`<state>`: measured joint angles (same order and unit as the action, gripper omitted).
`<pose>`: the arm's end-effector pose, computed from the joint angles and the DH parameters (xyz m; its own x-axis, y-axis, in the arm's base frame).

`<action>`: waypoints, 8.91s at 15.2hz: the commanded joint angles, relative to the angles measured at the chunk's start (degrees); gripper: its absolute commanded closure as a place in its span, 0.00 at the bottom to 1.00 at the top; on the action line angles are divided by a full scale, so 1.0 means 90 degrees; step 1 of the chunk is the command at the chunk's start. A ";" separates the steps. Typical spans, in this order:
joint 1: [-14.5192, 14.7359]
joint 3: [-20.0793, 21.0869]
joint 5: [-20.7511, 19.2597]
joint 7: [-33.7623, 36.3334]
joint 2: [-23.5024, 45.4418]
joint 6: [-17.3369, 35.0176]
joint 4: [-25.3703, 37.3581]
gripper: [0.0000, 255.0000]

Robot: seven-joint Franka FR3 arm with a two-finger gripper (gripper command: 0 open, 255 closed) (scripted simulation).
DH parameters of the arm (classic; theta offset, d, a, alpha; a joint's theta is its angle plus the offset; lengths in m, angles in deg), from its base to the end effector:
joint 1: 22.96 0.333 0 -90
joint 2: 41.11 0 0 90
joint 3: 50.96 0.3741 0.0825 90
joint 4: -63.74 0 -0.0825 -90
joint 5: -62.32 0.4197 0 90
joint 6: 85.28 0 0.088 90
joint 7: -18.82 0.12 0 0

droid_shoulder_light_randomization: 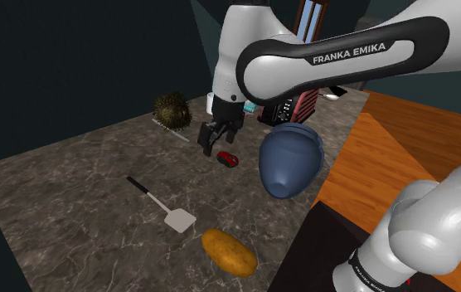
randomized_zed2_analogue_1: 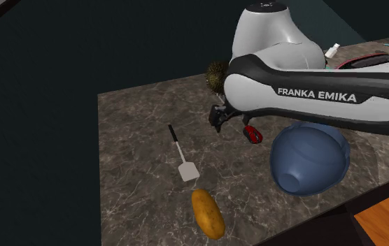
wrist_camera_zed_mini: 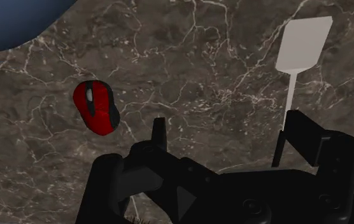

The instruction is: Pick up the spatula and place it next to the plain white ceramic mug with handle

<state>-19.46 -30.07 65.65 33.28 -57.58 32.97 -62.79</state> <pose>0.4518 0.2236 0.5321 0.9810 0.1408 0.1338 0.1402 -0.9900 0.0140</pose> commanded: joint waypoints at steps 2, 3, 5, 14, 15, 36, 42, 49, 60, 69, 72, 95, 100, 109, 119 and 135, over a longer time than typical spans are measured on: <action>0.0021 0.0269 -0.0214 0.0372 0.0701 0.0279 0.0319 0.00; 0.0033 0.0353 -0.0306 0.0505 0.0940 0.0346 0.0449 0.00; 0.0077 0.0500 -0.0520 0.0780 0.1430 0.0459 0.0734 0.00; 0.0679 0.0721 -0.1668 0.1949 0.3749 0.0582 0.2414 0.00; 0.0784 0.0705 -0.1781 0.2047 0.4009 0.0557 0.2644 0.00; 0.0938 0.0569 -0.2058 0.2236 0.4524 0.1031 0.2618 1.00; 0.0928 0.0584 -0.2030 0.2216 0.4481 0.0965 0.2645 1.00; 0.0875 0.0671 -0.1849 0.2090 0.4209 0.0483 0.2886 1.00; 0.0835 0.0764 -0.1631 0.1930 0.3893 -0.0326 0.3420 1.00; 0.0846 0.0809 -0.1526 0.1839 0.3754 -0.1035 0.4010 1.00; 0.0859 0.0820 -0.1507 0.1817 0.3734 -0.1283 0.4242 1.00; -0.1125 -0.0172 -0.0916 -0.1243 0.3385 -0.1241 0.4050 1.00; -0.1493 -0.0407 -0.0913 -0.1880 0.3718 -0.1383 0.4528 1.00; -0.2066 -0.0765 -0.0972 -0.2928 0.4764 -0.1913 0.6100 1.00; -0.2389 -0.1025 -0.1091 -0.3773 0.6496 -0.2860 0.8779 1.00; -0.2571 -0.1014 -0.1069 -0.3727 0.6172 -0.1255 0.6838 1.00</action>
<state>-42.53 -39.16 56.06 -0.23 -2.25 20.88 -0.71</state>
